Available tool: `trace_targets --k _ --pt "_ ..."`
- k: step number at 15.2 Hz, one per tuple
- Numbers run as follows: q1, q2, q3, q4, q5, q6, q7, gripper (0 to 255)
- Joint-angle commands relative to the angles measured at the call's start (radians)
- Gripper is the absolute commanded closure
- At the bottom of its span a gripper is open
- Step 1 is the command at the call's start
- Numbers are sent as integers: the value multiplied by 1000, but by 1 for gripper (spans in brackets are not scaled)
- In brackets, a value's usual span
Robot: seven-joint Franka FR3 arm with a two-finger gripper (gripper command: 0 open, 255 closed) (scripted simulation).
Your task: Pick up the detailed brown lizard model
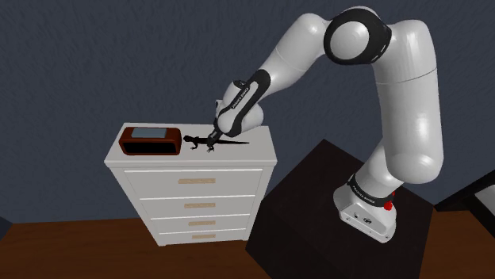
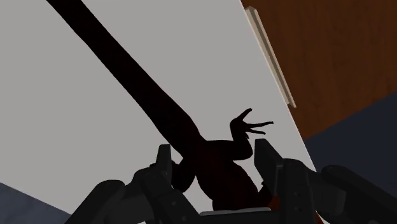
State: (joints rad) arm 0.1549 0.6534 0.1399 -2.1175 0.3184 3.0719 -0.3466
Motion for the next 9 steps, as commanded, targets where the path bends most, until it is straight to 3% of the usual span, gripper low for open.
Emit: trace_targets --k 1,9 --pt "3 -30 -5 -13 0 -17 4 255" --pt "25 -137 -31 -46 -8 -92 28 255"
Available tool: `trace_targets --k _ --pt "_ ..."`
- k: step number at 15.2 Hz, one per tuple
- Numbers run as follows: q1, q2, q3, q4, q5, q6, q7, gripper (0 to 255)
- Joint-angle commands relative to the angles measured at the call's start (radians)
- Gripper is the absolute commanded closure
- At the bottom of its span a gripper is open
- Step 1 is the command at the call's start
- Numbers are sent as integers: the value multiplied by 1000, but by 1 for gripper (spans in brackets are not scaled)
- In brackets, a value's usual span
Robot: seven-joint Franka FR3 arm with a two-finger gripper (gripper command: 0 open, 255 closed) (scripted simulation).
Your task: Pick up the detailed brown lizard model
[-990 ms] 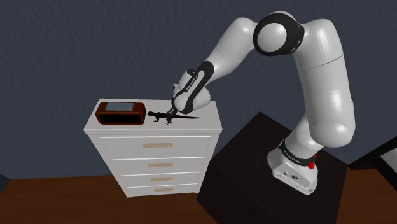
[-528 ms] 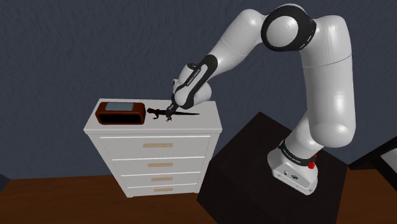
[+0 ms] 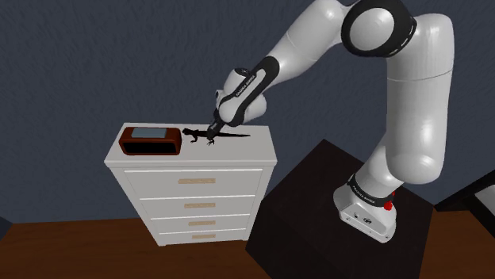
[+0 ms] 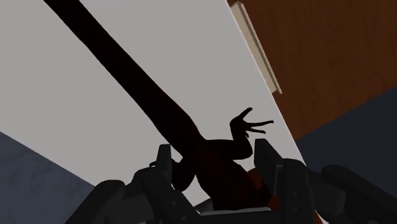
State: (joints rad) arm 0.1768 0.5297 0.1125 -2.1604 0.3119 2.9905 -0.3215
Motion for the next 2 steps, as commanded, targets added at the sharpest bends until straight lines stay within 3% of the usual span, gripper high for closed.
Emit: trace_targets --k 1,2 --pt "3 -15 -4 -3 -2 -12 4 255" --pt "3 -15 -4 -3 -2 -12 4 255"
